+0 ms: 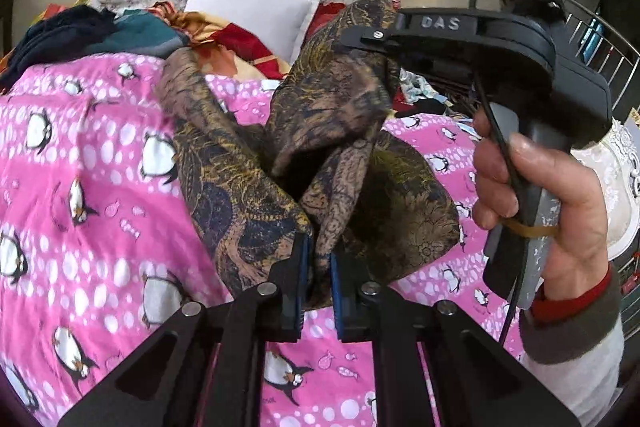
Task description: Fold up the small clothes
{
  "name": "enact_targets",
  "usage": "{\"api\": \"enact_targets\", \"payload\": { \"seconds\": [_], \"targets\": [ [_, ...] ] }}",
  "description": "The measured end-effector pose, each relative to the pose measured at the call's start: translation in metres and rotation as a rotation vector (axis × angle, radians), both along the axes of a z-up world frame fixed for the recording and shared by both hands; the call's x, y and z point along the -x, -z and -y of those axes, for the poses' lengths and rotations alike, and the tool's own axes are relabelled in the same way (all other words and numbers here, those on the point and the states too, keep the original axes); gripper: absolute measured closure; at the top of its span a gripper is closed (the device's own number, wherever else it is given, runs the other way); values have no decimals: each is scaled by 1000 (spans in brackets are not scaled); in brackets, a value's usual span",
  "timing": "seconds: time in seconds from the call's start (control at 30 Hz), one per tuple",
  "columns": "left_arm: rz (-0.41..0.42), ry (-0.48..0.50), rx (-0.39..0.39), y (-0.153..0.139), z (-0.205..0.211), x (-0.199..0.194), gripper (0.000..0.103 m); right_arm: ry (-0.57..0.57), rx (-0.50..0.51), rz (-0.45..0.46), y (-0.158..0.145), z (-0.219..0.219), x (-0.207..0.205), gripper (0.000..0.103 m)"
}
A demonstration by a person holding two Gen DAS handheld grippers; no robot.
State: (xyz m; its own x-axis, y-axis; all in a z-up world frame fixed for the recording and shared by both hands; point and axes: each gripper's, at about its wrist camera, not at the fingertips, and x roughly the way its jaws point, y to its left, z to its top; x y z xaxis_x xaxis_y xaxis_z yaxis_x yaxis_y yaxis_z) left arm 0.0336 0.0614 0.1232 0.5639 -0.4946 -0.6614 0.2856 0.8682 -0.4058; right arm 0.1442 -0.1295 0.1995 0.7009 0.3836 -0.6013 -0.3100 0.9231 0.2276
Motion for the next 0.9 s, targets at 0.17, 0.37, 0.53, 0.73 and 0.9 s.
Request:
{"api": "enact_targets", "payload": {
  "seconds": [0.17, 0.37, 0.53, 0.73, 0.9],
  "targets": [
    [-50, -100, 0, 25, -52, 8, 93, -104, -40, -35, 13, -42, -9, 90],
    [-158, -241, 56, 69, -120, -1, 93, -204, 90, -137, 56, -154, -38, 87],
    [-201, -234, 119, 90, -140, -9, 93, -209, 245, -209, 91, -194, -45, 46],
    [-190, -241, 114, 94, -126, -3, 81, -179, 465, -154, 99, -221, -33, 23],
    [-184, -239, 71, 95, -111, -9, 75, -123, 546, -101, 129, -228, -37, 50]
  ]
}}
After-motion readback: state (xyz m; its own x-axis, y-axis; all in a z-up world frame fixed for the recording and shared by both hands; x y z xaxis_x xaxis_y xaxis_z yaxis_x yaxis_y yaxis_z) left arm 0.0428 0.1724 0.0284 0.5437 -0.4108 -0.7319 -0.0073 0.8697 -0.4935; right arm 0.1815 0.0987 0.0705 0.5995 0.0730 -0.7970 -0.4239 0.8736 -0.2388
